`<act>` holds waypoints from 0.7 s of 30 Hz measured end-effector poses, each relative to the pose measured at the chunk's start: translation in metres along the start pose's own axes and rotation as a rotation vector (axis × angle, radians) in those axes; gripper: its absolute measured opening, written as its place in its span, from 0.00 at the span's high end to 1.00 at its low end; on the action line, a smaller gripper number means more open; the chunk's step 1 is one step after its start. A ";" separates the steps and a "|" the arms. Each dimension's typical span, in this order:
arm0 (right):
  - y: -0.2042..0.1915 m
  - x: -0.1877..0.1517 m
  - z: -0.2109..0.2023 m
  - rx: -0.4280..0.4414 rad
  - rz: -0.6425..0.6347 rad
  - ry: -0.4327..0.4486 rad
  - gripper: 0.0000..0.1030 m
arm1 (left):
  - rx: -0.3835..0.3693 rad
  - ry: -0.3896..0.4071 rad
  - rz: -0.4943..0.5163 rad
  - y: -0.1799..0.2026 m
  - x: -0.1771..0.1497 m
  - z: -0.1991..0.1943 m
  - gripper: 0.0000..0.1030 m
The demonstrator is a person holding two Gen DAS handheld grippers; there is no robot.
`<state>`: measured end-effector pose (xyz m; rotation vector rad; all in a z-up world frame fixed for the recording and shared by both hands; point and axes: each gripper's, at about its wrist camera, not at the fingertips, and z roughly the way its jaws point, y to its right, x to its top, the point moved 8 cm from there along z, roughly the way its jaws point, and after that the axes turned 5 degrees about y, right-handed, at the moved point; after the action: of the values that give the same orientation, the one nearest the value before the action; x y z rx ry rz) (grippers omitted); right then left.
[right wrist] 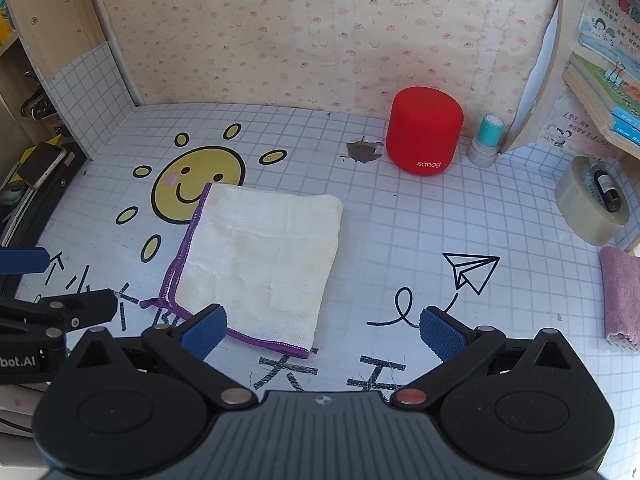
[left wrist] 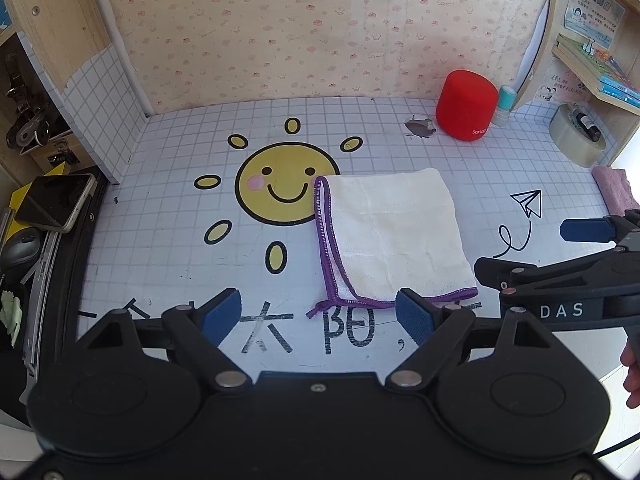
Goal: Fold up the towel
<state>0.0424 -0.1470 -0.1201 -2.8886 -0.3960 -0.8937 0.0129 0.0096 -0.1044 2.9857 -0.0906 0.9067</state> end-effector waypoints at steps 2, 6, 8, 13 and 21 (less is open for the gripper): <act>0.000 0.000 0.000 -0.003 -0.003 -0.001 0.00 | -0.004 -0.001 0.004 0.001 0.000 -0.001 0.17; 0.000 -0.002 0.001 -0.004 0.001 -0.006 0.00 | -0.003 0.001 0.014 0.002 0.000 -0.003 0.17; 0.000 -0.002 0.001 -0.004 -0.001 -0.008 0.00 | -0.002 -0.001 0.017 0.003 -0.001 -0.003 0.17; 0.000 -0.003 0.001 -0.004 0.000 -0.010 0.00 | -0.002 -0.003 0.022 0.004 -0.002 -0.003 0.17; -0.001 -0.007 0.002 -0.009 -0.011 -0.017 0.00 | -0.005 -0.001 0.009 0.004 -0.005 -0.003 0.17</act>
<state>0.0380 -0.1471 -0.1257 -2.9072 -0.4106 -0.8750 0.0070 0.0063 -0.1042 2.9841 -0.1056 0.9040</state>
